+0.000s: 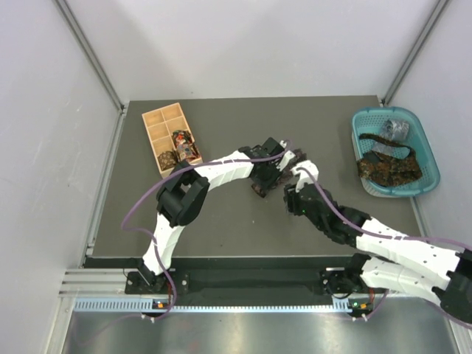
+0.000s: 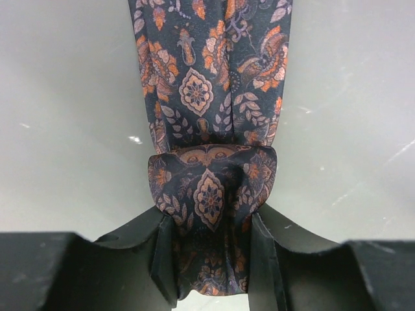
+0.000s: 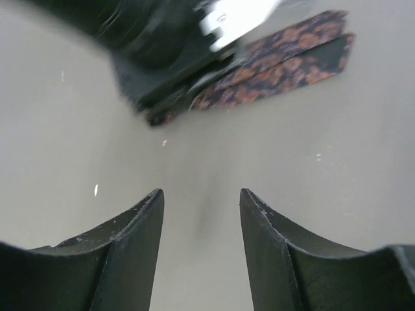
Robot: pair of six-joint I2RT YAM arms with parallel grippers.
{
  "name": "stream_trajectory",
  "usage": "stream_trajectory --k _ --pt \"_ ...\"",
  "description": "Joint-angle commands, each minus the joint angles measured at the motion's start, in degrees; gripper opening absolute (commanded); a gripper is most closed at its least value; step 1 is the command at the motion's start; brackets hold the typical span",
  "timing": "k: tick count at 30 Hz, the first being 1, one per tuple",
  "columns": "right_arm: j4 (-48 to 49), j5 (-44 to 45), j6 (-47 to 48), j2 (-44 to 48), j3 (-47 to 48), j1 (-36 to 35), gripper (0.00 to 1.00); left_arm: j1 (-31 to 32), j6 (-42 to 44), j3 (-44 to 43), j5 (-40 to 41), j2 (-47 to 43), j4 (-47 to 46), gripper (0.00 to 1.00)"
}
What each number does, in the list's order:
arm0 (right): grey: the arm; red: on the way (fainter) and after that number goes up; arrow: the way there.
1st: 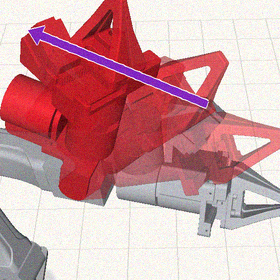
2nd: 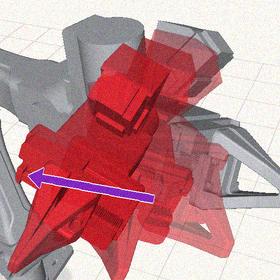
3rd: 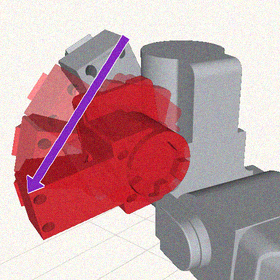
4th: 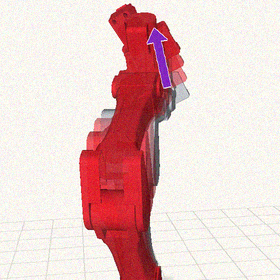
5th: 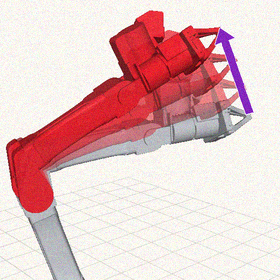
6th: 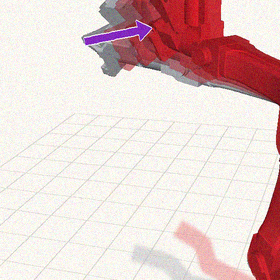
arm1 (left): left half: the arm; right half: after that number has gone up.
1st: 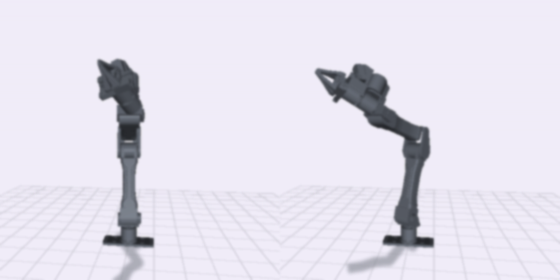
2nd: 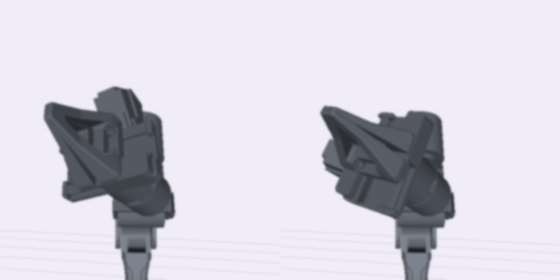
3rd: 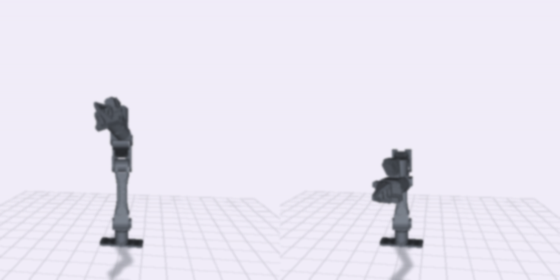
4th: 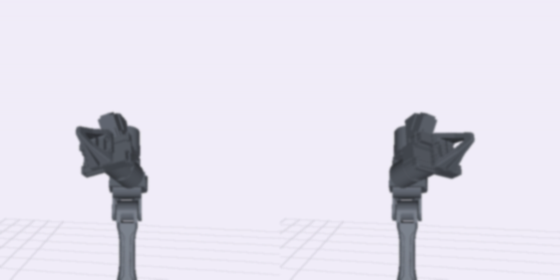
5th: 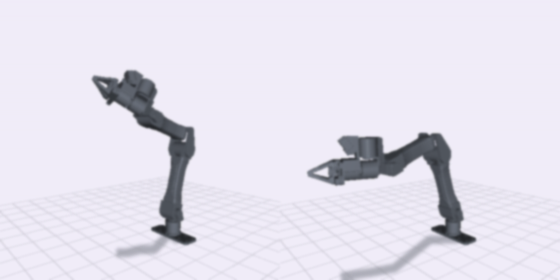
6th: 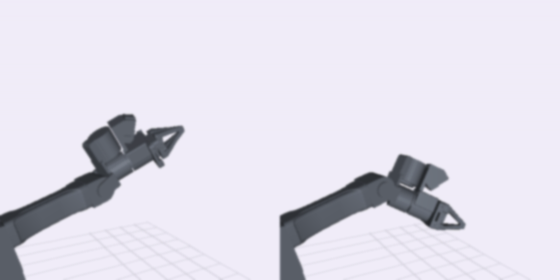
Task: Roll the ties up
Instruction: Roll the tie
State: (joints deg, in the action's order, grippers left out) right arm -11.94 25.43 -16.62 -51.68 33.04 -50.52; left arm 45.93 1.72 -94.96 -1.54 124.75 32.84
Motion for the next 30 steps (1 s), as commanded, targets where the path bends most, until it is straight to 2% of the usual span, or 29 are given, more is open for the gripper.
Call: stream_trajectory --k 1,5,7,12,23,30 --pt "-2.12 4.44 3.69 -4.29 5.27 -5.71 0.51 -2.51 1.98 1.18 3.47 6.47 12.42 0.40" --pt "-2.29 13.38 5.20 -12.45 8.88 -16.06 0.53 -2.51 1.10 1.35 2.25 4.98 14.35 0.40" --pt "-2.47 15.69 6.51 -15.71 10.81 -18.98 0.53 -2.51 0.66 1.18 1.80 4.80 15.75 0.40" --pt "-7.30 22.63 9.49 -31.70 21.35 -24.61 0.54 -2.43 -0.05 -0.05 1.80 5.68 20.15 0.38" --pt "-20.48 36.25 16.18 -64.03 48.25 -24.18 0.61 -2.51 -1.10 -4.88 1.90 7.53 29.11 0.38" --pt "-28.57 41.19 16.01 -74.44 58.45 -20.85 0.62 -2.51 -1.63 -6.90 2.07 9.46 35.26 0.38"
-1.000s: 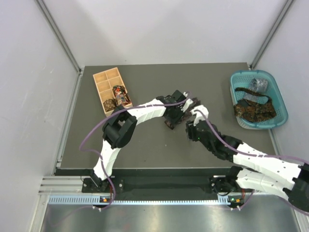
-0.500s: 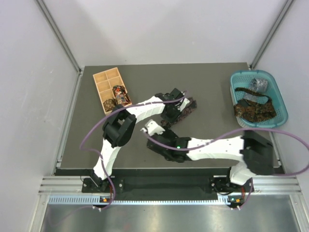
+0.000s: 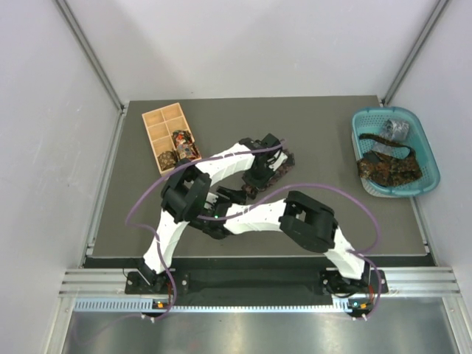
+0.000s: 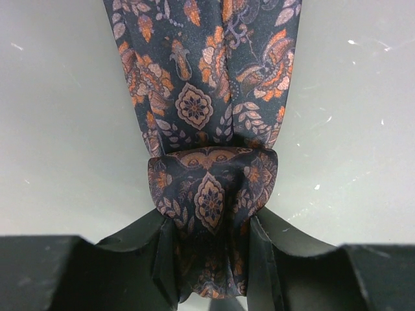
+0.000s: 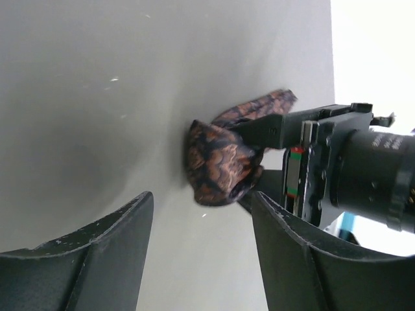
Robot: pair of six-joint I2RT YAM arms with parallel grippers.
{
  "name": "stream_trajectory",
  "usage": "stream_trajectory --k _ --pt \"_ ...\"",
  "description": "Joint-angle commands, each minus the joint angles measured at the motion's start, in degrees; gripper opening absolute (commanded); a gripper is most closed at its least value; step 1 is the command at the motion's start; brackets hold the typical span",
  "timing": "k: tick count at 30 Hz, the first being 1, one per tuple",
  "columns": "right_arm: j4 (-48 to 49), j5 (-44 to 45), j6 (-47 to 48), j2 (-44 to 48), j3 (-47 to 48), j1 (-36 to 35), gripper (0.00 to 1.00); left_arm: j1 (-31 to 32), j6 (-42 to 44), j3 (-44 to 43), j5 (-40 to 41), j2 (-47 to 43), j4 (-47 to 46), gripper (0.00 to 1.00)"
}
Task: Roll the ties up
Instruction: Roll the tie
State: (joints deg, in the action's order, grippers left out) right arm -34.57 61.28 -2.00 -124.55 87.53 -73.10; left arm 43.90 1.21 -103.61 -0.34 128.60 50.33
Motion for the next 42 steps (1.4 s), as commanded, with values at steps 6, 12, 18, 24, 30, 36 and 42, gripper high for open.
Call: stream_trajectory --k 6,12,18,24,30,36,42 --pt "-4.29 5.87 4.62 -4.91 4.23 3.67 0.63 -0.57 -3.85 -2.03 0.60 8.16 21.65 0.38" --pt "-2.00 2.98 7.18 -7.98 5.72 6.74 0.63 -0.57 -4.20 -3.96 -0.72 9.74 24.12 0.38" --pt "-2.26 2.27 7.45 -11.24 5.81 9.73 0.58 -0.39 -4.55 -5.02 -0.45 9.66 24.82 0.37" --pt "-3.84 1.30 6.05 -12.47 4.50 12.10 0.39 -0.48 -4.29 -5.11 -0.19 8.87 24.47 0.38" --pt "-3.32 1.04 5.43 -11.42 4.67 11.58 0.20 -0.48 -4.20 -6.16 -0.36 8.34 23.59 0.41" --pt "-2.09 0.69 6.04 -10.80 5.11 10.52 0.17 -0.39 -3.32 -6.95 -0.28 6.85 21.66 0.59" --pt "-1.91 0.16 6.75 -10.80 6.51 9.47 0.18 -0.39 -2.36 -9.94 -0.19 4.91 18.32 0.67"
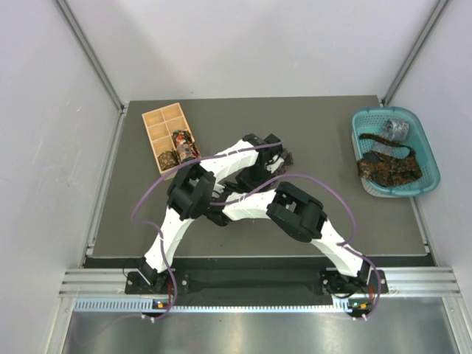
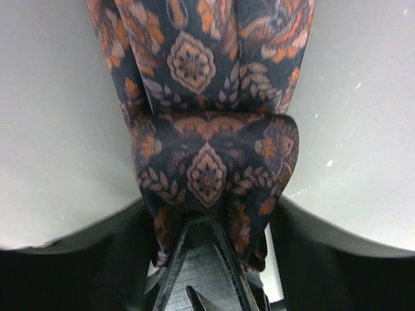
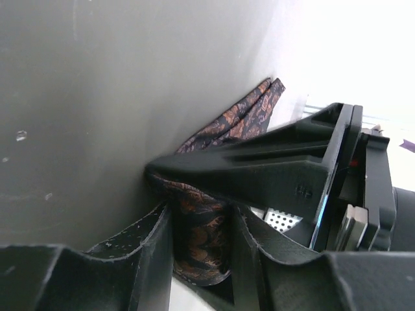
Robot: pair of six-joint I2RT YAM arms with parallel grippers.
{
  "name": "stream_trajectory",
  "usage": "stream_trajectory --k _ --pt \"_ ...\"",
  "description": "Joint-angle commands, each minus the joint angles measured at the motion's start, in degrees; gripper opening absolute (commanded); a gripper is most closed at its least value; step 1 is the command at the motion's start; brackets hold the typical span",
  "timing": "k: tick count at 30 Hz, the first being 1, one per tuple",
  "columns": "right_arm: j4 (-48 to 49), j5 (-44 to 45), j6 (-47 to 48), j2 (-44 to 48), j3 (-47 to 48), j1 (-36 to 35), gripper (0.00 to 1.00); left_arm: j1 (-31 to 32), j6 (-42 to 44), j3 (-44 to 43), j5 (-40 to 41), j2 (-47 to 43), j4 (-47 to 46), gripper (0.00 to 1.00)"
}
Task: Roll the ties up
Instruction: Roll the tie
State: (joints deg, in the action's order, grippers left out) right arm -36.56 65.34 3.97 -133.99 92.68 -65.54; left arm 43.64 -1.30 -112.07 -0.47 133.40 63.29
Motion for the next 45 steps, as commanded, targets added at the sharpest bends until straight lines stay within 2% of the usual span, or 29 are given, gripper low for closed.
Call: stream_trajectory --k 1,5,12,18,22,27,30,32,39,45 --pt "-0.09 -3.82 0.78 -1.36 1.62 1.82 0.18 -0.13 0.33 -2.27 0.03 -0.59 4.75 0.73" --pt "-0.27 -3.99 0.95 -0.74 2.15 1.55 0.18 -0.13 0.77 -3.24 -0.14 -4.11 0.36 0.84" --pt "-0.27 -4.17 1.31 -0.04 2.59 1.12 0.18 -0.57 -1.68 0.01 -1.11 -16.75 -13.35 0.92" --pt "-0.18 -4.96 1.13 0.66 2.24 1.11 0.18 -5.92 -10.29 5.36 -1.55 -26.50 -23.46 0.96" --pt "0.17 -7.15 1.04 3.64 1.89 1.11 0.19 -15.65 -20.03 17.12 -4.79 -34.07 -30.14 0.96" --pt "0.08 -10.75 0.52 7.42 1.97 1.38 0.19 -23.59 -25.32 32.32 -7.52 -43.66 -38.41 0.96" --pt "1.65 -17.32 -0.80 11.90 0.75 2.60 0.19 -29.90 -29.62 39.18 -11.29 -47.17 -42.87 0.96" --pt "2.19 -20.24 -1.50 13.66 -0.22 3.22 0.19 -31.24 -30.25 41.92 -11.92 -48.67 -44.47 0.96" --pt "7.71 -35.88 -6.25 21.66 -7.06 7.88 0.19 -32.56 -29.99 45.80 -11.04 -51.75 -45.44 0.97" --pt "13.51 -54.58 -9.15 27.99 -13.31 13.50 0.19 -32.56 -28.76 46.94 -11.57 -52.37 -44.12 0.96"
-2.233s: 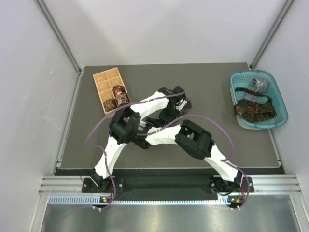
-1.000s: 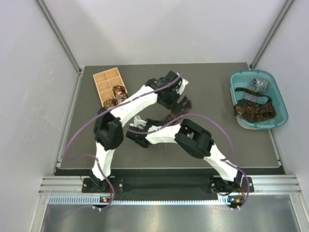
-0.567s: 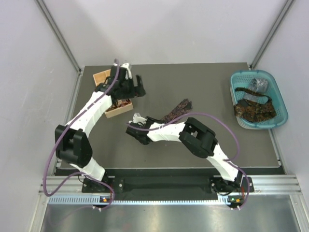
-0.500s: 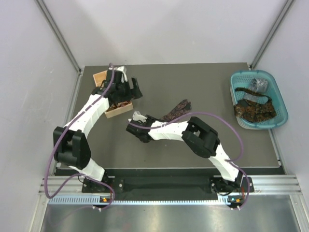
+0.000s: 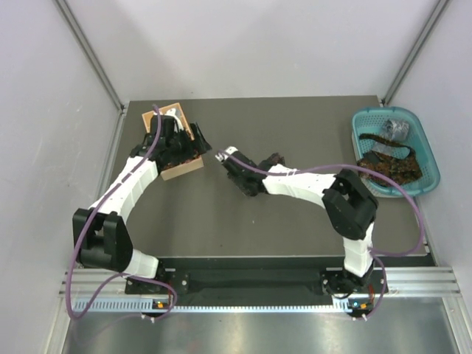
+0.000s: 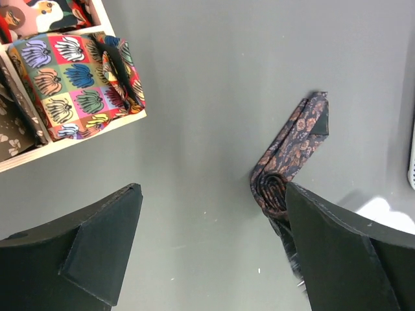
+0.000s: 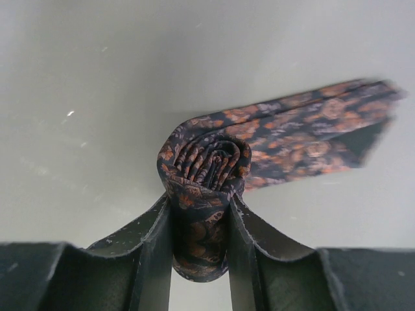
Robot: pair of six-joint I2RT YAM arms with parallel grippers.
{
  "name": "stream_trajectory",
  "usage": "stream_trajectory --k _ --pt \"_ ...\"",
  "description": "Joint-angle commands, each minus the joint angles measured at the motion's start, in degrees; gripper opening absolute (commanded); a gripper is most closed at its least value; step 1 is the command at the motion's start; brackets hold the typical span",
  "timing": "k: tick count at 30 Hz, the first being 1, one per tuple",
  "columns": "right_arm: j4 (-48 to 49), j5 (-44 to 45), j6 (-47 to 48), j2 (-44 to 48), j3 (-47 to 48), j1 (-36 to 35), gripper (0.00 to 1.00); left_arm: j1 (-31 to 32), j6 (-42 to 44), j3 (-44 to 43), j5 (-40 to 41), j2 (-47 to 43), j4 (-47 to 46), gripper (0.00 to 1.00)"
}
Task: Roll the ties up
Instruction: Roll the tie
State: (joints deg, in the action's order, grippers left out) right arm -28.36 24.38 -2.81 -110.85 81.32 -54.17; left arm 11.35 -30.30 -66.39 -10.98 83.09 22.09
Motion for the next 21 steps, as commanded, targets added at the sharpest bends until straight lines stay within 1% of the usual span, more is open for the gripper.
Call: stream_trajectory --k 1,3,4,6,7,9,10,12,13,17,21 --pt "5.85 -15.66 -2.81 5.29 -2.65 3.45 0.19 -0.28 0.42 1.70 -1.06 -2.14 -3.19 0.96" --pt "6.73 -20.14 -3.25 5.99 -4.05 5.12 0.19 -0.28 0.60 2.75 -1.58 -2.49 -3.54 0.97" --pt "7.61 -24.16 -3.60 6.43 -4.41 6.61 0.19 -0.19 0.95 2.93 -2.02 -2.41 -3.37 0.97" --pt "7.97 -29.28 -4.13 6.61 -5.03 8.28 0.19 -0.02 1.56 3.81 -3.43 -2.14 -3.45 0.96" --pt "8.40 -34.09 -4.74 6.61 -5.20 10.21 0.19 0.77 2.52 4.07 -3.34 -2.23 -3.45 0.96" --pt "8.50 -38.86 -4.92 5.91 -5.12 12.06 0.19 2.35 2.97 5.65 -1.07 -2.75 -3.89 0.96" --pt "8.67 -43.15 -5.10 5.73 -5.20 13.99 0.19 2.88 3.06 6.44 -0.97 -3.45 -4.59 0.96" --pt "8.76 -46.69 -5.10 4.51 -5.12 15.58 0.19 4.19 2.71 8.81 -0.88 -4.07 -6.35 0.96" --pt "8.59 -50.45 -4.84 3.80 -4.94 17.07 0.19 4.64 2.71 9.43 -0.71 -4.42 -7.66 0.96" --pt "6.30 -57.77 -4.14 0.11 -2.58 20.24 0.19 7.71 3.76 11.63 0.61 -4.69 -9.78 0.96" --pt "2.97 -62.69 -2.91 -4.54 -0.29 22.79 0.19 13.41 6.65 12.60 2.37 -3.38 -11.89 0.96"
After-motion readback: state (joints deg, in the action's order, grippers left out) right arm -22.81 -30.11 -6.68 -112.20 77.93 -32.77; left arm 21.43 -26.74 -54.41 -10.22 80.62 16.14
